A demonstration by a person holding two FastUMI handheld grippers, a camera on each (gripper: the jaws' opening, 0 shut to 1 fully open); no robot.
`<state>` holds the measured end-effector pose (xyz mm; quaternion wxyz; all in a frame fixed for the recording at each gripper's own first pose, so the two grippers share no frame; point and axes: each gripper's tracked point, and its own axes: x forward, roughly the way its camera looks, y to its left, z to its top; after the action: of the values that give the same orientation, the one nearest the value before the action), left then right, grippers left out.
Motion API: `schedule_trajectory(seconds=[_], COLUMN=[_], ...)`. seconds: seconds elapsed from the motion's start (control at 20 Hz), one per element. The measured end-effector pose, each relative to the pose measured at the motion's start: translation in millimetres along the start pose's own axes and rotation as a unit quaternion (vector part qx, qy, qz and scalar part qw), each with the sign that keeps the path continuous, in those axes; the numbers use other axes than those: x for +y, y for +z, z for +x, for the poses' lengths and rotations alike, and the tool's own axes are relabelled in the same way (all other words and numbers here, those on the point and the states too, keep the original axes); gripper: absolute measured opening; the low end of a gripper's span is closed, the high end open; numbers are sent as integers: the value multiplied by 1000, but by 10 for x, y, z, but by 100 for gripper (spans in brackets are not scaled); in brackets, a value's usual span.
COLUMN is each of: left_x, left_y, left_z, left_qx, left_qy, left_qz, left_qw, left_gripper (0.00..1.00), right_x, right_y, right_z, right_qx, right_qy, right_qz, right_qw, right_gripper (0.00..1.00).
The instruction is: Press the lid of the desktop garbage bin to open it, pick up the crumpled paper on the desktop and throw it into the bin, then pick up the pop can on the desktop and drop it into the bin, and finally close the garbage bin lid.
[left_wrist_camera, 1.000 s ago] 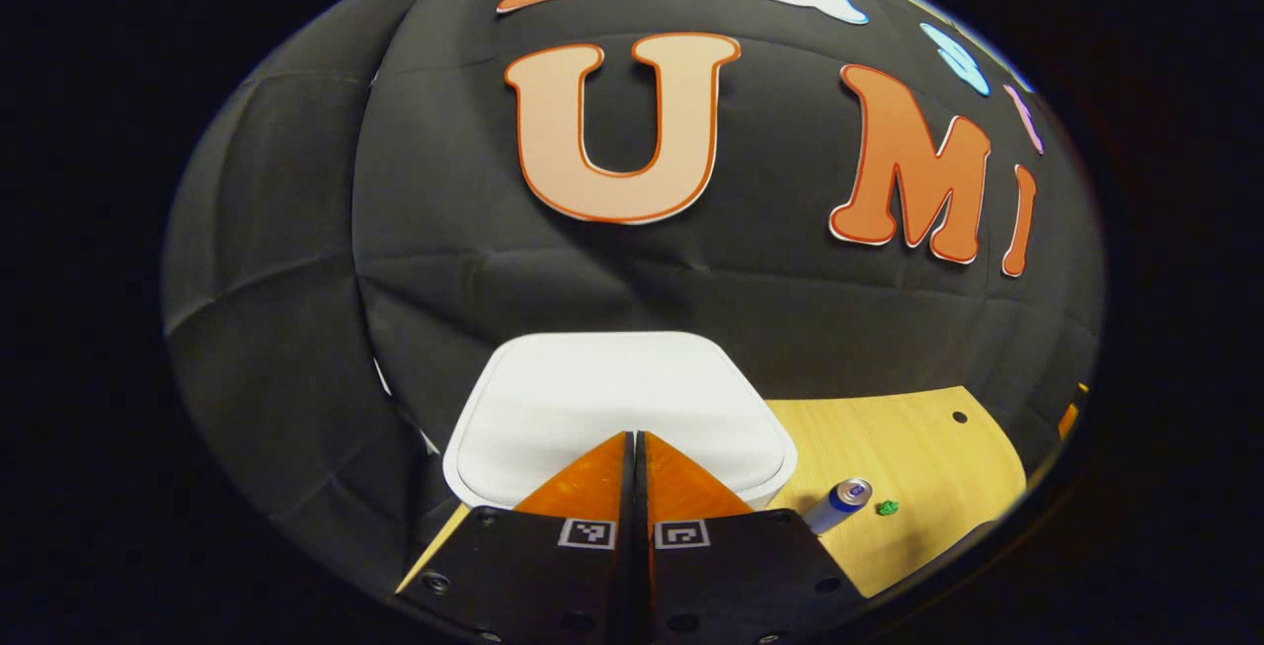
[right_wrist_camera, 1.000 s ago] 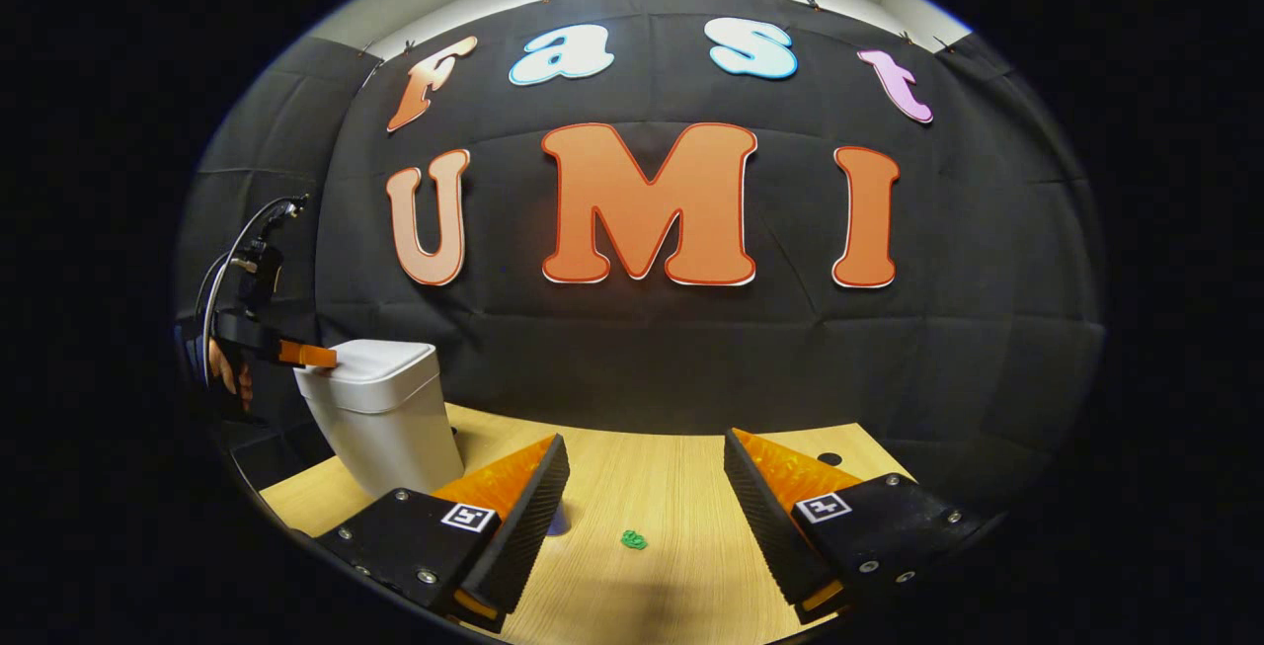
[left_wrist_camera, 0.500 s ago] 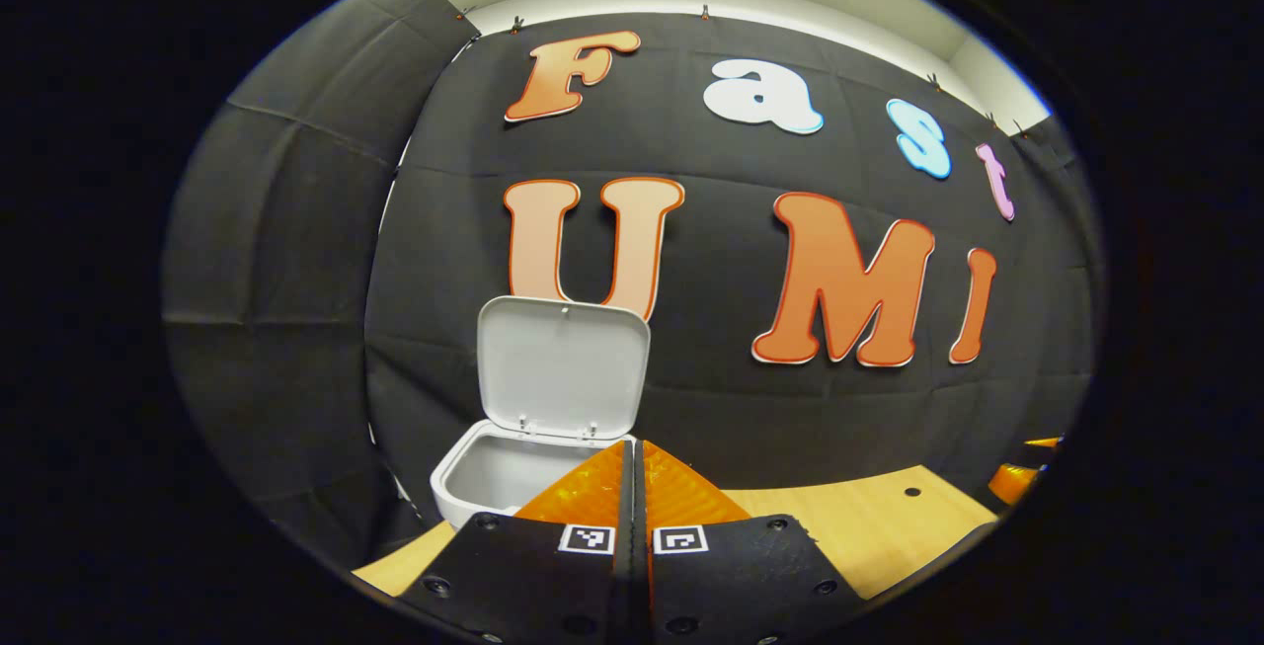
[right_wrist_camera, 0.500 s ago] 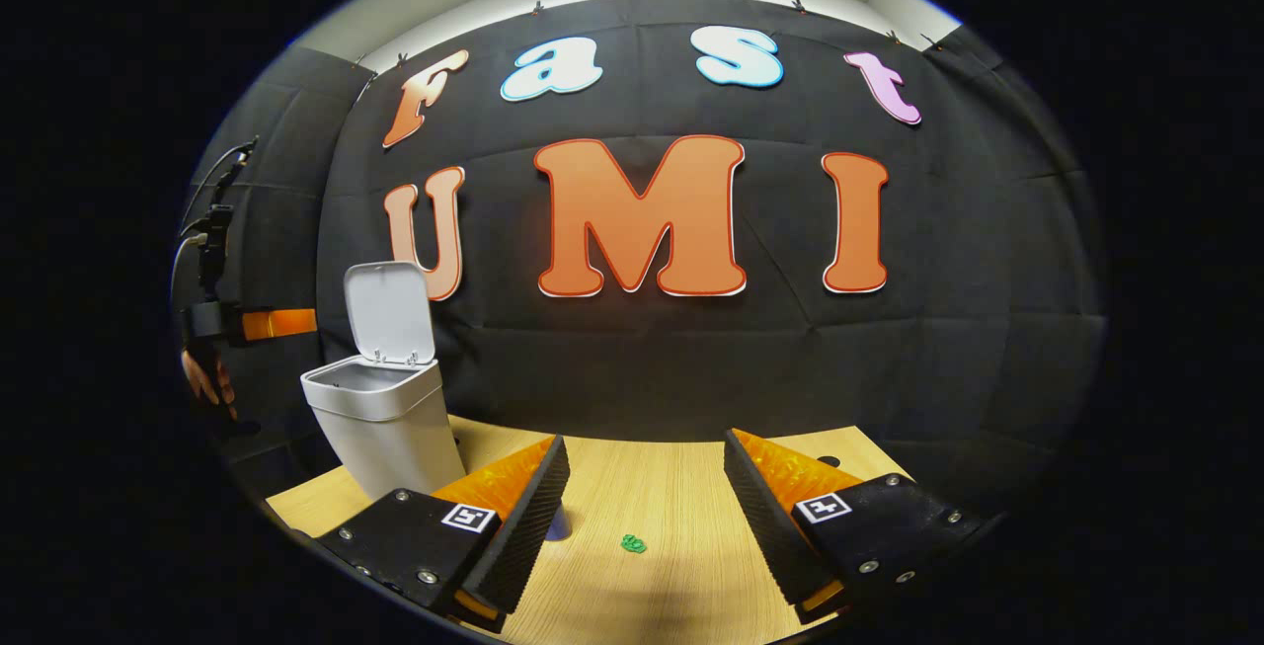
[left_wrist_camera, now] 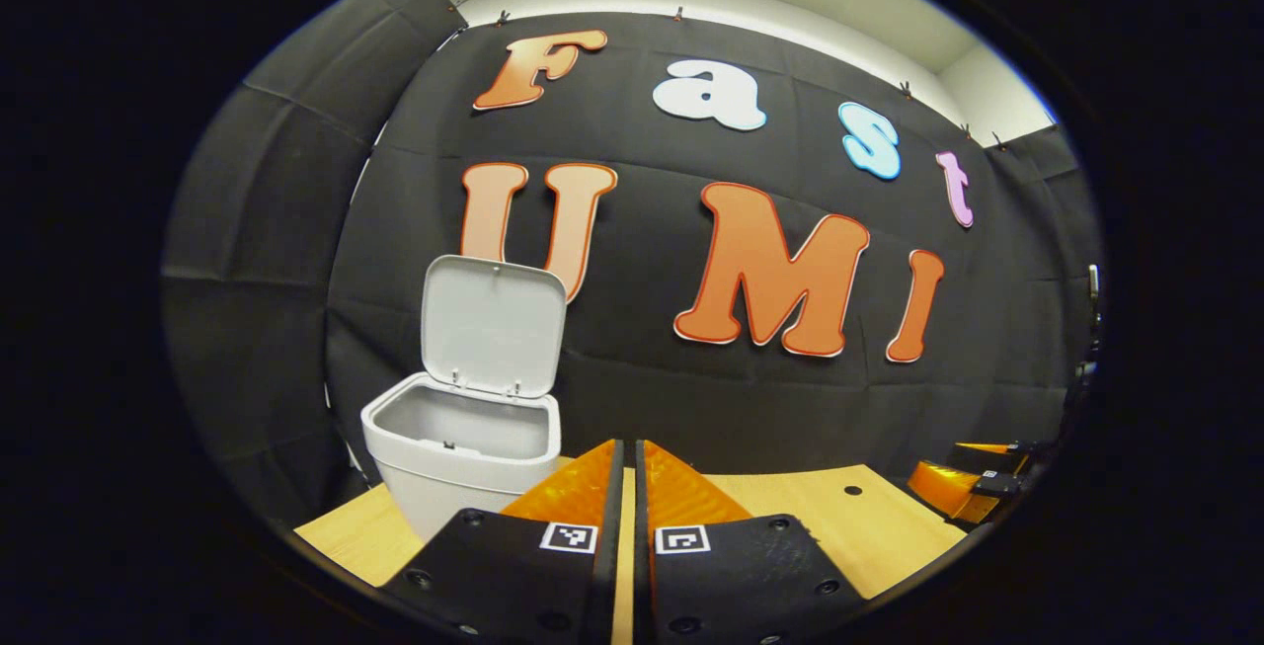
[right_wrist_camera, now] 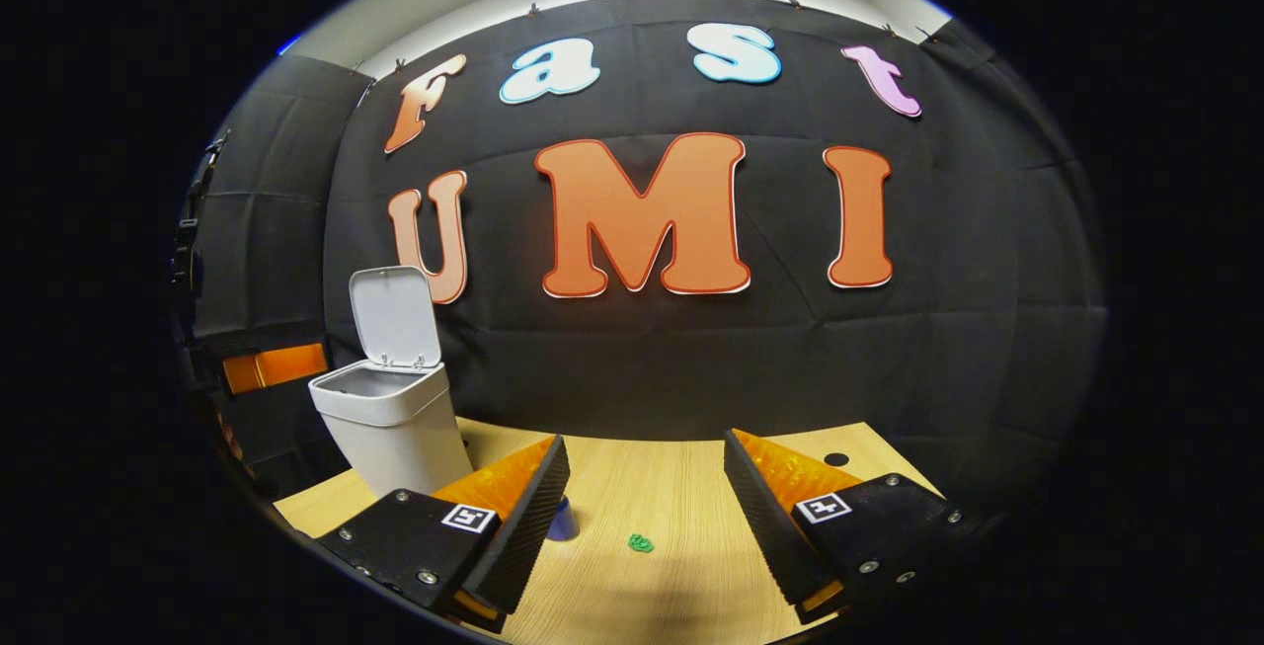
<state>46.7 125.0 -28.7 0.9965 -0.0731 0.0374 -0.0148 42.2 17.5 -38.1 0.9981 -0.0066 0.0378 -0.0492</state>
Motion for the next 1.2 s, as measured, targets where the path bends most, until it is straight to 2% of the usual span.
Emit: schedule_trajectory(seconds=[0.15, 0.2, 0.35, 0.5, 0.85, 1.2], left_x=[-239, -299, -515, -644, -716, -331], left_y=[-25, -48, -18, 42, -54, -121], left_z=[-80, -96, -166, -196, -308, -378], left_qx=[4, 2, -7, -21, -7, 5], left_qy=[-22, -23, -51, -63, -75, -37], left_qz=[-5, 0, 11, 35, 65, 77], left_qw=[1000, 1000, 999, 997, 995, 996], left_gripper=[13, 26, 47, 98, 96, 96], right_x=[55, 57, 57, -28, -80, 89], right_y=[-52, -60, -20, -34, -573, -1561], right_z=[18, 17, 15, 95, 415, 1081], right_qx=[7, 7, -2, -6, 42, 147], right_qy=[16, 17, 25, 15, 4, 10], right_qz=[3, 6, 25, 26, 7, 3], right_qw=[1000, 1000, 999, 1000, 999, 989], right_gripper=[94, 94, 94, 94, 94, 95])
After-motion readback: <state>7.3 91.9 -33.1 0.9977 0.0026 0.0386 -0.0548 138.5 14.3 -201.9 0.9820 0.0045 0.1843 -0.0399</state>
